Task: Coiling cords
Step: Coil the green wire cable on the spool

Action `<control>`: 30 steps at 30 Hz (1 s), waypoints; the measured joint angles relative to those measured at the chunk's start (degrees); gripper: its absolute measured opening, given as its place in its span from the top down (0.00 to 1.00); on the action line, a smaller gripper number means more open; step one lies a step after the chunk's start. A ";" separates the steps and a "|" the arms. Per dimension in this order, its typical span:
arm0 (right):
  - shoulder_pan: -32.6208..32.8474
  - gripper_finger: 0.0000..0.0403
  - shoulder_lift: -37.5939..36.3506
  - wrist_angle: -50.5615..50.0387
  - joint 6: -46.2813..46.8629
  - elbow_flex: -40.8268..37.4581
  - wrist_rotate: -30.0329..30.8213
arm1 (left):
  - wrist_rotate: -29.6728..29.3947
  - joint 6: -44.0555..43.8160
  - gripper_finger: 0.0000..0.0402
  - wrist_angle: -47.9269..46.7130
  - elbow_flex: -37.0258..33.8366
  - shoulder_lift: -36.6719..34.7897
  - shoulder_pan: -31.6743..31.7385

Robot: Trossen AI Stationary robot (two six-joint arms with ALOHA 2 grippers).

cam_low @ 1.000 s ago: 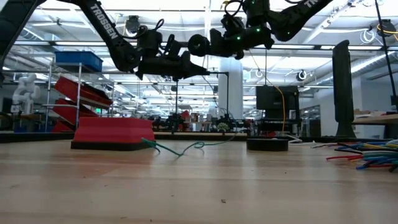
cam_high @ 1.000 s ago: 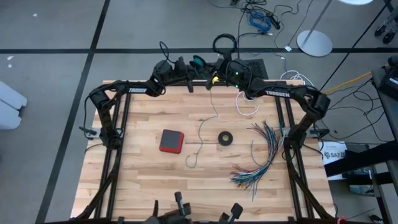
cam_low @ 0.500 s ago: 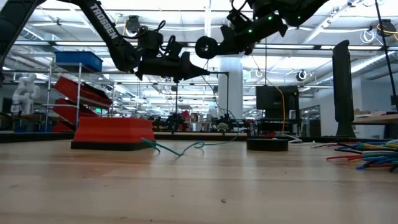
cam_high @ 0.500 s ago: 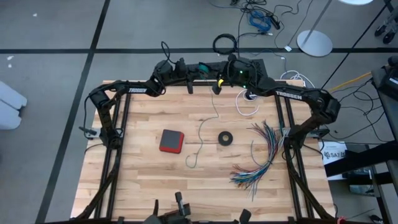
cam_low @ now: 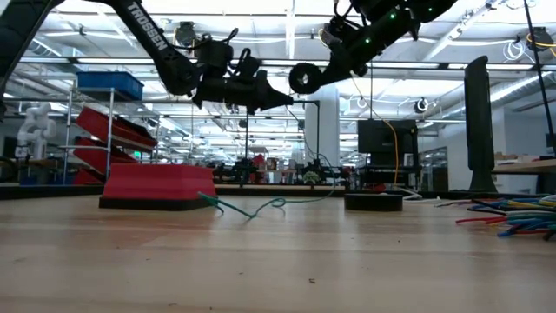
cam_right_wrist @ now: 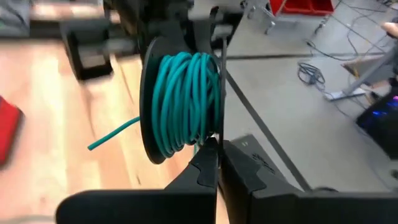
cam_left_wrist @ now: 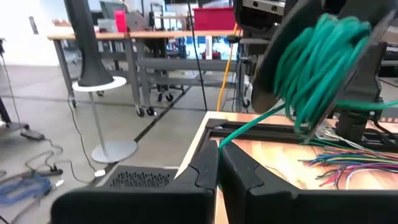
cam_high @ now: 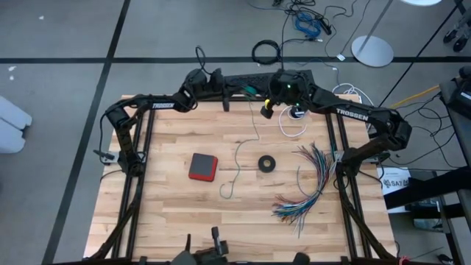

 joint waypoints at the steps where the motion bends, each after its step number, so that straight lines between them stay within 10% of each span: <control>1: 0.00 1.00 0.00 -0.78 -0.96 0.02 0.89 | 0.16 0.00 0.96 -1.58 0.81 0.00 0.00; 12: 0.11 1.00 0.28 -8.76 -11.36 0.04 14.01 | -0.11 4.28 0.94 -22.80 11.41 0.00 -1.54; 30: 1.33 1.00 5.00 4.51 -16.53 0.04 23.39 | 3.45 -11.50 0.94 -28.75 19.96 0.00 -3.67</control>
